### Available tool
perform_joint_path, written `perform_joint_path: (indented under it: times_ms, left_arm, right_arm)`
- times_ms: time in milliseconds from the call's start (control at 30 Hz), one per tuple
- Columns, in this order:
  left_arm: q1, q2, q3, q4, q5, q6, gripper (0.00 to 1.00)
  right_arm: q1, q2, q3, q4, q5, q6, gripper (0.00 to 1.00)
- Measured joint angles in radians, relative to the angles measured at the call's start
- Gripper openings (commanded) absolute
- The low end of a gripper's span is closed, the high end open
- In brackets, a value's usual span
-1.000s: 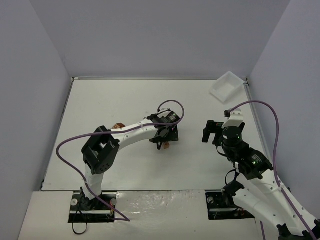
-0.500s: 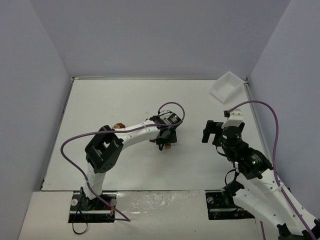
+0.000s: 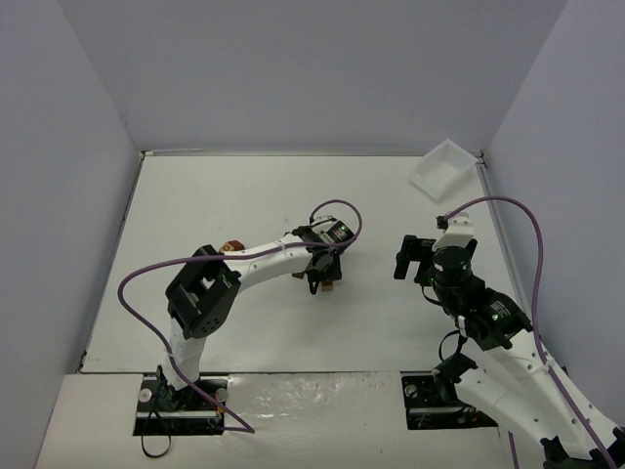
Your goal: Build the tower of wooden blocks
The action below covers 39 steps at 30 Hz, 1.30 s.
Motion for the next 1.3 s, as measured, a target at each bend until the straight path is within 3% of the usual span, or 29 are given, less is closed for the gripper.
perform_joint_path:
  times_ms: [267,567,833,1300]
  left_arm:
    - [0.000,-0.024,-0.010,-0.071,0.014,0.162,0.32]
    - [0.000,-0.153,-0.128,-0.120,0.010,0.366,0.39]
    - [0.000,-0.164,-0.155,-0.119,0.007,0.401,0.54]
    - [0.004,-0.164,-0.155,-0.103,0.059,0.514,0.53]
  right_arm:
    - [0.000,0.000,0.000,0.000,-0.007,0.000,1.00]
    - [0.000,0.014,0.000,0.000,-0.013,0.000,1.00]
    - [0.000,0.026,0.000,0.000,-0.024,0.000,1.00]
    - [0.000,0.026,0.000,0.000,-0.026,0.001,1.00]
